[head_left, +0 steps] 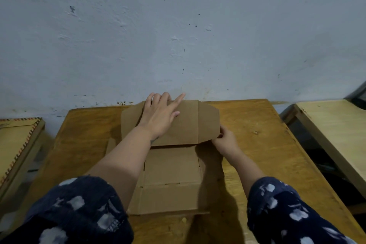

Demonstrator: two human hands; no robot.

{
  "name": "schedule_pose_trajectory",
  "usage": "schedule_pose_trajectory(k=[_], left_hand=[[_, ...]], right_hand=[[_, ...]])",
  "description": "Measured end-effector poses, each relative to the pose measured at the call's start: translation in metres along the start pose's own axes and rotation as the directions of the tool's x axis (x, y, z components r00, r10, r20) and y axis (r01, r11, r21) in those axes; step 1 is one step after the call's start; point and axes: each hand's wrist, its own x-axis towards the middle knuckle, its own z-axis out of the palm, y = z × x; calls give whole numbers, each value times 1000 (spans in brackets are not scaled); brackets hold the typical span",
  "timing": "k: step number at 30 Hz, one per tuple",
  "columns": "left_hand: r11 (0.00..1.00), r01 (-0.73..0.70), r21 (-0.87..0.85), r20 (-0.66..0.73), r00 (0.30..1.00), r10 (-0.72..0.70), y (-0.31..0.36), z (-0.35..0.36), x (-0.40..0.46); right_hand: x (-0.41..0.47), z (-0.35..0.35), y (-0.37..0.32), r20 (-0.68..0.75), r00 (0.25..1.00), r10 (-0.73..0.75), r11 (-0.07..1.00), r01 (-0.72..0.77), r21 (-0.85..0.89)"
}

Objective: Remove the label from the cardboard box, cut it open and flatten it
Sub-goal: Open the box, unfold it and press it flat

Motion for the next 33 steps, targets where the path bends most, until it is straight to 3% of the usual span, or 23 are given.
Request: schedule_pose_trajectory(k=[6, 10, 13, 16, 19, 22, 33], left_hand=[[1000, 7, 6, -16, 1000, -7, 11, 0, -19], [1000, -12, -29, -57, 998, 10, 15, 3, -39], [997, -46, -62, -100, 994, 40, 15, 0, -52], [967, -44, -252, -105, 994, 17, 15, -12, -68], [898, 67, -434, -61, 993, -103, 8, -22, -85], [832, 112, -544, 10, 992, -127, 5, -27, -100], [828, 12, -561, -218, 962, -162, 10, -16, -123]], right_hand=[[-20, -20, -31, -51, 997, -54, 959, 66, 277], [-29, -18, -36, -102, 975, -196, 968, 209, 139], [-37, -15, -27, -142, 974, -177, 968, 199, 156], [-48, -16, -15, -151, 977, -151, 971, 175, 160], [-61, -19, -3, -167, 972, -164, 970, 189, 150], [-73, -19, 6, -167, 970, -177, 970, 201, 136], [-81, 6, 12, -289, 938, -191, 956, 245, 162]])
